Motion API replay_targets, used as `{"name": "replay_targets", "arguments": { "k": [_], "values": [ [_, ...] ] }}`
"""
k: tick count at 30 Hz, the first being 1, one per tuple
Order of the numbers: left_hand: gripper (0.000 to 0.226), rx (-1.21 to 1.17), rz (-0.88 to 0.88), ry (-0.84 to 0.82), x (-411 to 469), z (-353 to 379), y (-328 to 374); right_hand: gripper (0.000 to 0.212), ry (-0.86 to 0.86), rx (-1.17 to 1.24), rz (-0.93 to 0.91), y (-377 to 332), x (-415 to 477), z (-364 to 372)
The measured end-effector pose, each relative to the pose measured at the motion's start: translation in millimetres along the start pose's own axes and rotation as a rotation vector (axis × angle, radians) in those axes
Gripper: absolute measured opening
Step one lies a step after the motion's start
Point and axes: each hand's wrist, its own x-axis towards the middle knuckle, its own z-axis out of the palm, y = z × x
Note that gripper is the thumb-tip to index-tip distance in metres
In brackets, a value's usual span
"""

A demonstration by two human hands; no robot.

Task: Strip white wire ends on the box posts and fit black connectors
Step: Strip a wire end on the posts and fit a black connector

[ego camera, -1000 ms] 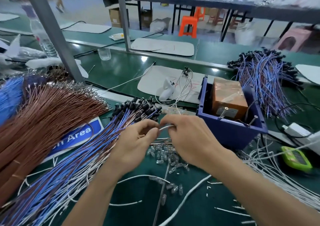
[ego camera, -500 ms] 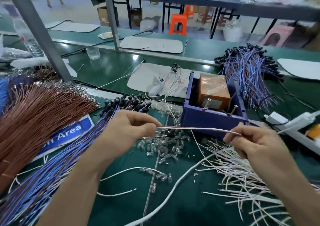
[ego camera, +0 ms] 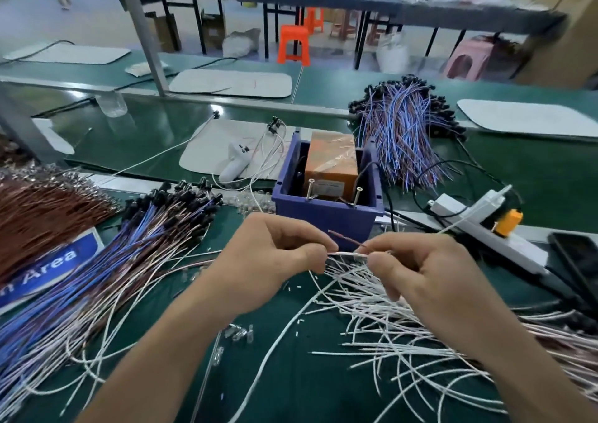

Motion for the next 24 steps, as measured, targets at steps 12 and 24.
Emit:
{"name": "replay_targets", "arguments": {
  "k": [12, 24],
  "values": [
    [0.014, 0.184, 0.059, 0.029, 18, 37, -10, 0.018, 0.066, -0.151, 0.048, 12, 7, 13],
    [0.025, 0.104, -0.14, 0.137, 4, -61, -29, 0.021, 0.076, -0.208, 0.112, 17, 8, -11]
  ]
}}
